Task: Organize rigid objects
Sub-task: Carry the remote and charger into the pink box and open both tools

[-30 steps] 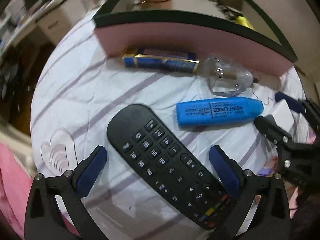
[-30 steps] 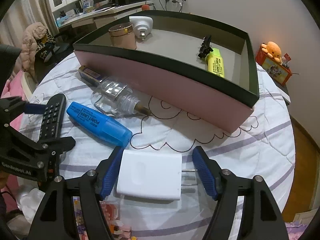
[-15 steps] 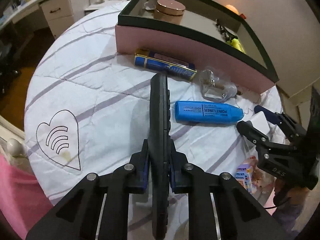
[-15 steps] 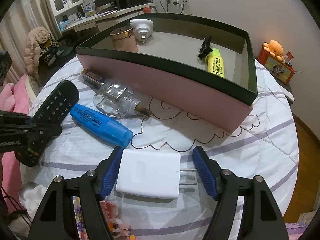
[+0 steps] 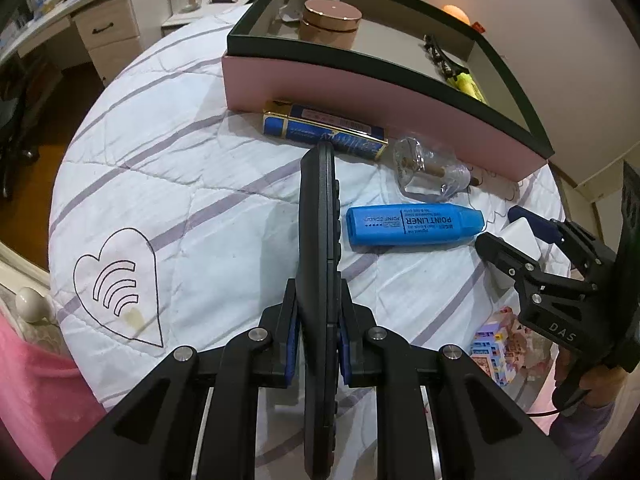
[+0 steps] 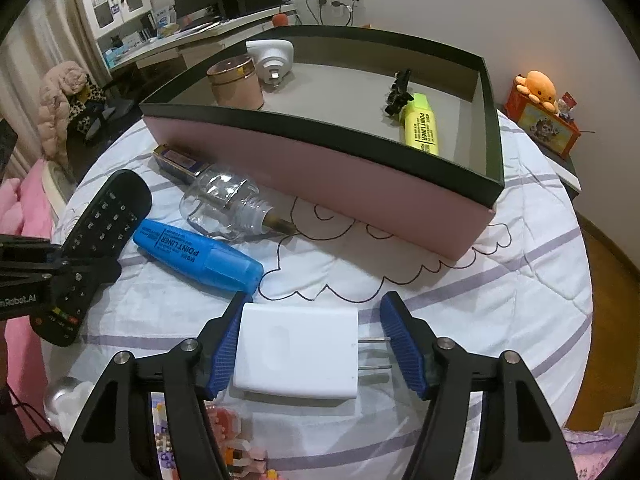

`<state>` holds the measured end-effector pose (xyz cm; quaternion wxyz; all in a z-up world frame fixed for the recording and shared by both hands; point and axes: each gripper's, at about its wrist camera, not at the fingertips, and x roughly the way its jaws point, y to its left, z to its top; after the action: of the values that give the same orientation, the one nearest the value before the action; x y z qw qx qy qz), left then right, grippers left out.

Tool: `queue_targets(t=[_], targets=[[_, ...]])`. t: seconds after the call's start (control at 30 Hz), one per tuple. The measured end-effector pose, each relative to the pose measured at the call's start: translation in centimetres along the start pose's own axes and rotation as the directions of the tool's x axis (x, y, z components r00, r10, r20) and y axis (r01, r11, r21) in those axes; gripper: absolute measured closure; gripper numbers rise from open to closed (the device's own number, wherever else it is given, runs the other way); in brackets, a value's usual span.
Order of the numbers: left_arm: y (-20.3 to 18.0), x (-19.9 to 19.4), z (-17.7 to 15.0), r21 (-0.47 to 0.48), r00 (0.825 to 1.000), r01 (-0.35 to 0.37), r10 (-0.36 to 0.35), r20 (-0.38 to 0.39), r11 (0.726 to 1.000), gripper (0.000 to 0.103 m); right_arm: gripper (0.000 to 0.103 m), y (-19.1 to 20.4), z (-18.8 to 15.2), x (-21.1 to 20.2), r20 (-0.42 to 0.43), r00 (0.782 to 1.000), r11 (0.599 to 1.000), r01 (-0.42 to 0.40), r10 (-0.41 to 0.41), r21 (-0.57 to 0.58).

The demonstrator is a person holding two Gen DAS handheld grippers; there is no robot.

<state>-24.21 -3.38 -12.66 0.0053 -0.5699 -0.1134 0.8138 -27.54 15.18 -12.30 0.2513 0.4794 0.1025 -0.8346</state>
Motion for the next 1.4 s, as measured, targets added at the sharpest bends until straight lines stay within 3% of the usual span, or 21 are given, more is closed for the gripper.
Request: queue_targets(t=[0.27,0.63,1.0,1.4], targets=[[-1.0,-0.3,0.2,0.041,1.000,0.000,-0.001,0.010,0.999,0.087,0.036,0.3,0.1,-0.9,0.004,1.000,1.000,0.004,-0.004,0.011],[-1.7,-2.6,0.0,0.117,0.998,0.024,-0.031,0.059,0.993,0.087,0.035,1.6,-0.3,-6.0,0.068,0.995,0.997,0.066,-0.069,0.051],[-2.1,-6.5,-2.7,0.182,0.990,0.054,-0.075,0.115,0.982,0.087,0.035,4.3,-2.8,-11.2,0.127,0.986,0.992,0.101,-0.111,0.081],[-2.6,-8.0,-4.3,0.222,0.988,0.064,-0.093,0.122,0.973,0.087,0.035,5.0,-4.4,-13.1,0.160,0.982,0.991,0.082,-0.099,0.107]])
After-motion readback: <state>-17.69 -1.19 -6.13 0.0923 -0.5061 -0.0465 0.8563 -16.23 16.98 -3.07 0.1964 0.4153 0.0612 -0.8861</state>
